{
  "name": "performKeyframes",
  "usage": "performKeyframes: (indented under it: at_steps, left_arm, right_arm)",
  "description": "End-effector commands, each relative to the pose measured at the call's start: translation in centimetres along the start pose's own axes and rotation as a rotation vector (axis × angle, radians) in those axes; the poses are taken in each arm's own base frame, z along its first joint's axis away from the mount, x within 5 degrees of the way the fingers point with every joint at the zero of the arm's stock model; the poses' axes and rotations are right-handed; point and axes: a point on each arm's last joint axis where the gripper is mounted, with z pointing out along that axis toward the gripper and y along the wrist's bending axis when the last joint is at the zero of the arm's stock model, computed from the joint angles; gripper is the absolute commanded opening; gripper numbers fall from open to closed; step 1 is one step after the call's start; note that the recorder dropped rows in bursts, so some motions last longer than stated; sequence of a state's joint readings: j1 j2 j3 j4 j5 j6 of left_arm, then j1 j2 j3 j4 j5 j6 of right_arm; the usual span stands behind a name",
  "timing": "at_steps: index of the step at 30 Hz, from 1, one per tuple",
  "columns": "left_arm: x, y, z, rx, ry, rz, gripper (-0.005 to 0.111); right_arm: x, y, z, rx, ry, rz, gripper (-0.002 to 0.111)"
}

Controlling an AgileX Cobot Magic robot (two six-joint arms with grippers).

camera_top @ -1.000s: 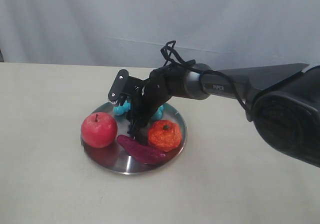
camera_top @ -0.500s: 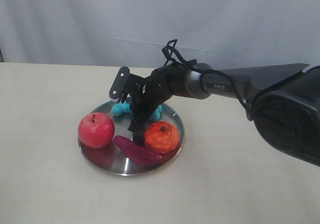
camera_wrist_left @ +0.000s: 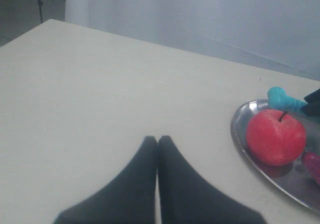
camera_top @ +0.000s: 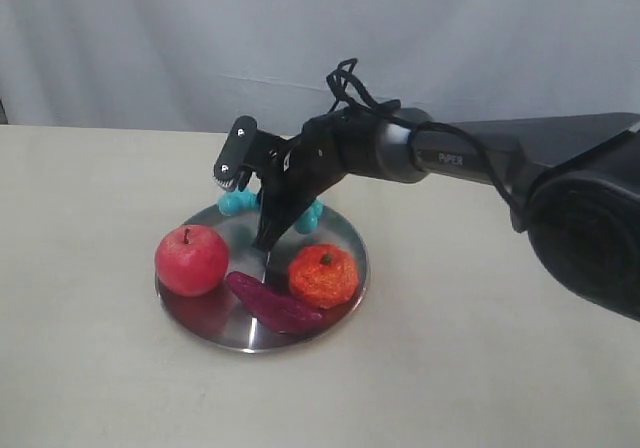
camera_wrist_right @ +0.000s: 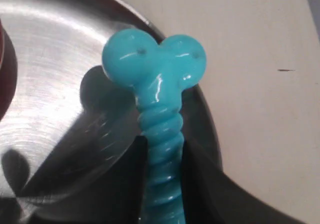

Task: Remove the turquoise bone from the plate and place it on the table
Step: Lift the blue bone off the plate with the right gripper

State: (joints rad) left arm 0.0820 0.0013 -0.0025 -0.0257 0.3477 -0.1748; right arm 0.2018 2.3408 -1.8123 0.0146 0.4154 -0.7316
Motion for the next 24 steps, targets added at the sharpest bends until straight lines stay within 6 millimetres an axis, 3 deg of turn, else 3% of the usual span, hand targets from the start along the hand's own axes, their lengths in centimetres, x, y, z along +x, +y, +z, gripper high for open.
performKeyframes:
  at_steps: [1,6,9,10,13,15,18,24]
  left_arm:
    - [0.0,0.0,0.0,0.005,-0.003,0.0,0.0]
    - [0.0,0.0,0.0,0.005,-0.003,0.0,0.0]
    - [0.0,0.0,0.0,0.005,-0.003,0.0,0.0]
    - [0.0,0.0,0.0,0.005,-0.003,0.0,0.0]
    - [0.0,0.0,0.0,0.005,-0.003,0.0,0.0]
    - [0.0,0.0,0.0,0.005,-0.003,0.0,0.0]
    - [0.0,0.0,0.0,0.005,-0.003,0.0,0.0]
    - [0.0,0.0,0.0,0.005,-0.003,0.0,0.0]
  right_arm:
    - [-1.9,-1.5,-3.6,0.03,-0.048,0.052,0.0]
    - [-3.1,-2.6,-8.6,0.001,-0.021,0.162,0.0]
    - [-3.3,-3.6,-13.0,0.03,0.052,0.347,-0.001]
    - [-2.6,-4.2,-15.4,0.093,0.16,0.456,0.0]
    - [-0.4,-5.1,-19.3,0.283,0.406,0.642,0.0]
    - [-0.1,-5.0,-20.7,0.289,0.462,0.657,0.0]
    - [-0.1,-5.4,-22.8,0.262,0.408,0.734,0.0]
    - [3.1,-5.9,-25.9,0.287,0.427,0.867,0.0]
